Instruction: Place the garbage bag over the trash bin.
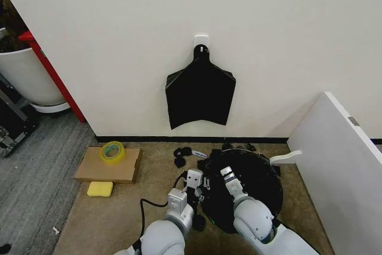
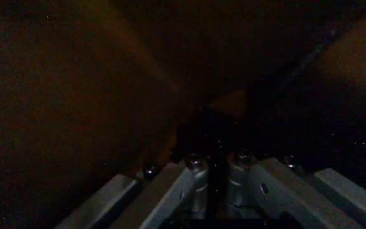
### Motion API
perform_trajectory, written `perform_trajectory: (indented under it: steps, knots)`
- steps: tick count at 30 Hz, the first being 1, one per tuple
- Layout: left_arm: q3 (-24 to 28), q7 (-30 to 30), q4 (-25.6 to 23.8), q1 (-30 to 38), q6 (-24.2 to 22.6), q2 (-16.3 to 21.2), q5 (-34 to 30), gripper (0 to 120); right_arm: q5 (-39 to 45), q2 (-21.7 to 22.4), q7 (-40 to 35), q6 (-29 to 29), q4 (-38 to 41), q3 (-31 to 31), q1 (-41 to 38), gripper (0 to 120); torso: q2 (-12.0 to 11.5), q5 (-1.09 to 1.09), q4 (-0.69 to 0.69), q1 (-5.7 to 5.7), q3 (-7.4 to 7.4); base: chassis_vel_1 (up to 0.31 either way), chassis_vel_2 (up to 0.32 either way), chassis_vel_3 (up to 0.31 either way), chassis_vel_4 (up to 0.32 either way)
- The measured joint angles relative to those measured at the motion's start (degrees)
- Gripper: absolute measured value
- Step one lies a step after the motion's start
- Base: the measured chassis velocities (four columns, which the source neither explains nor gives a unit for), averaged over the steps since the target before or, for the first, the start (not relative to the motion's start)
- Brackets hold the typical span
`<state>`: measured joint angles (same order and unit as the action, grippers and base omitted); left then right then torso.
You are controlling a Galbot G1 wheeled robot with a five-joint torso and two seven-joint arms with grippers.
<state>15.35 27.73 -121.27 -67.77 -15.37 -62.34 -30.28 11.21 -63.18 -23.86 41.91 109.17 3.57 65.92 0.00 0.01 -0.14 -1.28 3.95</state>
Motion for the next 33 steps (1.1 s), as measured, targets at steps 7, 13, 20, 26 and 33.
perform_trajectory:
  steps: [7,13,20,26,33]
  knots:
    - [-0.5,-0.5,-0.1,-0.2,0.3,-0.1,0.1,0,0.0,0.3,0.2,0.0,1.0,-0.2,0.6,0,0.0,0.0,0.0,0.0,0.0,0.0,0.0,0.0,0.0]
    - [-0.3,-0.5,0.1,0.4,0.3,-0.1,0.0,0,0.1,1.4,1.5,0.0,5.1,0.1,3.1,0,0.0,0.0,-0.01,0.0,0.0,0.0,0.0,0.0,0.0]
    - [0.3,-0.7,-1.7,-0.5,0.0,1.2,-0.9,0,0.1,0.3,1.8,-0.1,2.9,0.6,1.5,0,0.0,0.0,0.0,0.0,0.0,0.0,0.0,0.0,0.0]
    - [-1.4,-0.9,-2.8,-1.2,0.0,3.0,-1.5,0,0.7,1.6,1.7,-0.2,2.9,0.4,1.6,0,0.0,0.0,0.01,0.0,0.0,0.0,0.0,0.0,0.0]
    - [-1.9,-0.8,-2.9,-0.7,0.0,3.1,-2.6,0,0.7,2.7,2.5,-0.2,5.4,0.1,3.7,0,0.0,-0.01,-0.01,0.0,0.0,0.0,0.0,0.0,0.0]
